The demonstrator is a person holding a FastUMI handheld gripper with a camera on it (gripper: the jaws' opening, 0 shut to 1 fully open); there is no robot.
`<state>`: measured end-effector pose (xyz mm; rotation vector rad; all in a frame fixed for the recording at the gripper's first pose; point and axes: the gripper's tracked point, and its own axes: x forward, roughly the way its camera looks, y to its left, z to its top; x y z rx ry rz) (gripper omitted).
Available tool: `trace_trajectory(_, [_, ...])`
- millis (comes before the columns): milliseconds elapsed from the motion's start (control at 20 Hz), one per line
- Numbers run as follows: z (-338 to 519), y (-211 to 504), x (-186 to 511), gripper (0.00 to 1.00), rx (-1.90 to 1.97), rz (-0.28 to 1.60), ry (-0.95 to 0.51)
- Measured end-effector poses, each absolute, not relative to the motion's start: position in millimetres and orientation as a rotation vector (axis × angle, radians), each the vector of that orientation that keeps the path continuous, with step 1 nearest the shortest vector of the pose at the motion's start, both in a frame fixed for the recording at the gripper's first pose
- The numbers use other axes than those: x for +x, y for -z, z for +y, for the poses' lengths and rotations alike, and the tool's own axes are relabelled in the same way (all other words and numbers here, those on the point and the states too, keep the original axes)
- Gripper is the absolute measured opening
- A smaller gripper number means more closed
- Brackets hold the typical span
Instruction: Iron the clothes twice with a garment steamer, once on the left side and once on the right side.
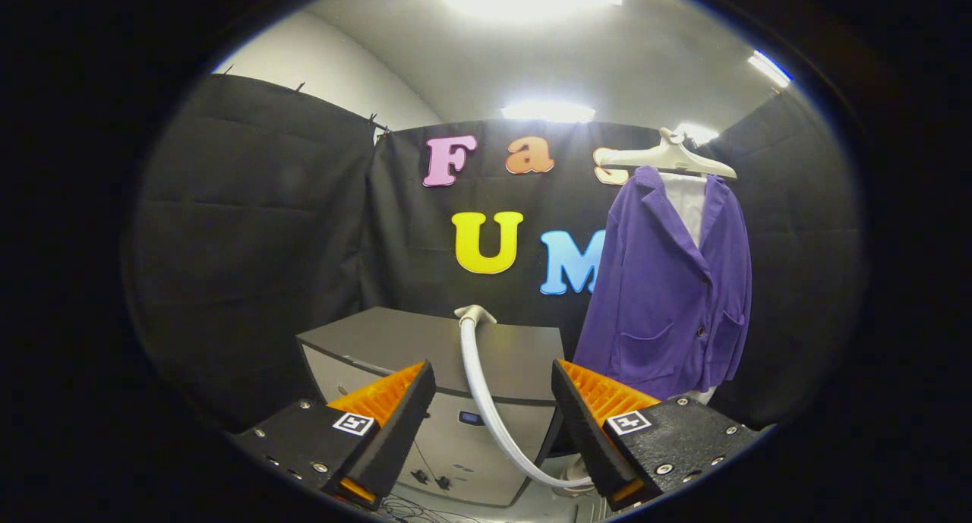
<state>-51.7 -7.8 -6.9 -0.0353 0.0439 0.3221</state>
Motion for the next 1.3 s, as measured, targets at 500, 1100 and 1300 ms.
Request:
trace_trajectory(500, [15.5,-59.1,44.2,0.94,0.072,0.052,-0.326])
trace_trajectory(1100, [73.7,-37.2,247.0,0.92,0.149,0.264,-0.101])
trace_trajectory(1300, [90.7,-8.2,299.8,0.91,0.226,0.381,-0.062])
